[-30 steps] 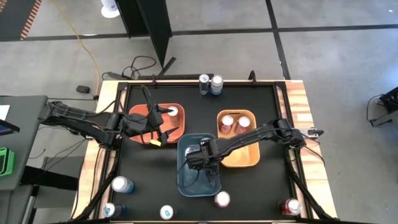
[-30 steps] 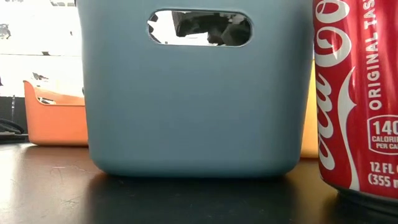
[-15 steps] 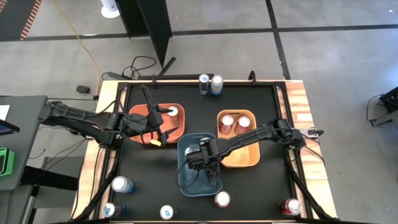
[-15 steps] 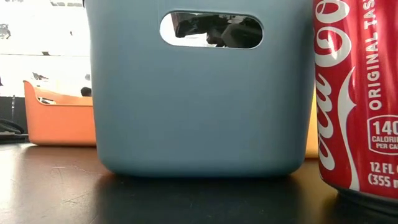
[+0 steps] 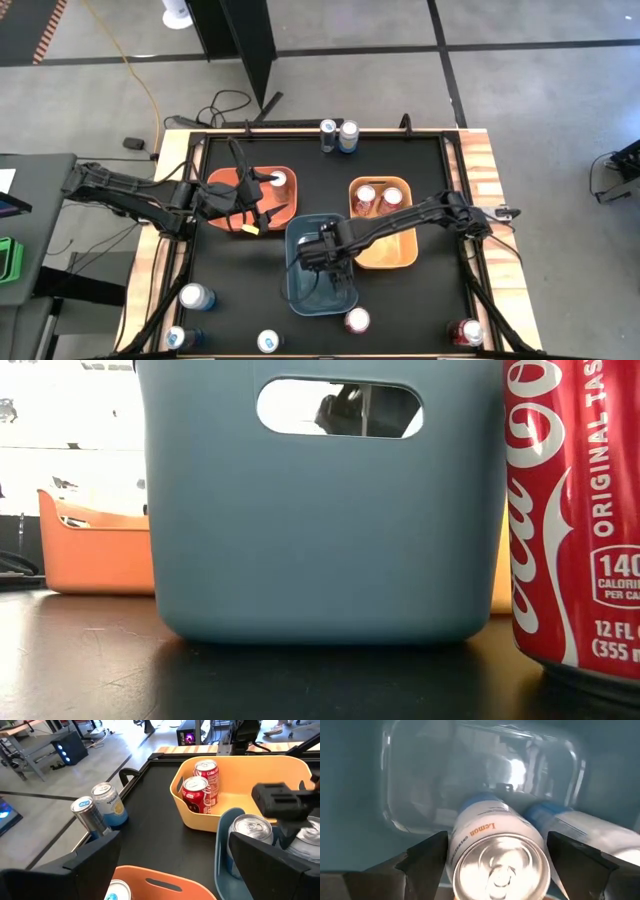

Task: Sort soda cans
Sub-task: Put the bottom right blue-white soda can into the blue bin, then put the left red-white soda can into the yellow bin

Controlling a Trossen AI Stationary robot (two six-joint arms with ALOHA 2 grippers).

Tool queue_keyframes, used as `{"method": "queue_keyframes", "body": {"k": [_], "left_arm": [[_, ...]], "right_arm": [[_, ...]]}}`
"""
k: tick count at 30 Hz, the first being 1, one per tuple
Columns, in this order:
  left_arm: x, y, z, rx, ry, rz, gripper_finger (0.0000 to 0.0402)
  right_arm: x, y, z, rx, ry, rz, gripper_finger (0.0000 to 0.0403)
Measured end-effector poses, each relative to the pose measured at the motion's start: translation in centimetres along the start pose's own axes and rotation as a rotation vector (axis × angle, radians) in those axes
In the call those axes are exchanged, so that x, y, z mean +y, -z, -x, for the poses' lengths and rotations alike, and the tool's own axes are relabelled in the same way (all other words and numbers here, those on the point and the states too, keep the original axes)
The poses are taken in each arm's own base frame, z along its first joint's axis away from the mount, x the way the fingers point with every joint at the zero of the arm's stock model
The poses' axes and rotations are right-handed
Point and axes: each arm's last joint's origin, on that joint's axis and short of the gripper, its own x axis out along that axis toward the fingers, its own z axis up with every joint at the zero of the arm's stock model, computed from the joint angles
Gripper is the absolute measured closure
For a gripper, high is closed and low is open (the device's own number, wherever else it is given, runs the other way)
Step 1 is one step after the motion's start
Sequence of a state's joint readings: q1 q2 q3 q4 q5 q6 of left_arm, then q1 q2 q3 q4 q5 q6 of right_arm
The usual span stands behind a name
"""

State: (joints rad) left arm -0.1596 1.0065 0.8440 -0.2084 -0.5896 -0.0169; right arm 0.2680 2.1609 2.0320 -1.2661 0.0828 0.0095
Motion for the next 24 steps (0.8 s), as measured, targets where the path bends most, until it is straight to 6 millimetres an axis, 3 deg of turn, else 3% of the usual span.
{"method": "queue_keyframes", "body": {"k": [6, 19, 24], "left_arm": [[0.0, 0.1, 0.0, 0.005, 0.0, 0.002, 0.0036], [0.0, 0.1, 0.0, 0.01, 0.0, 0.002, 0.0036], [0.0, 0.1, 0.0, 0.01, 0.0, 0.004, 0.0036]], "right_arm": [[0.1, -0.1, 1.2, -0.006, 0.026, -0.006, 0.0049], [2.5, 0.3, 1.7, 0.017, 0.022, 0.034, 0.0049], [3.2, 0.3, 2.9, 0.006, 0.018, 0.04, 0.0049]]}}
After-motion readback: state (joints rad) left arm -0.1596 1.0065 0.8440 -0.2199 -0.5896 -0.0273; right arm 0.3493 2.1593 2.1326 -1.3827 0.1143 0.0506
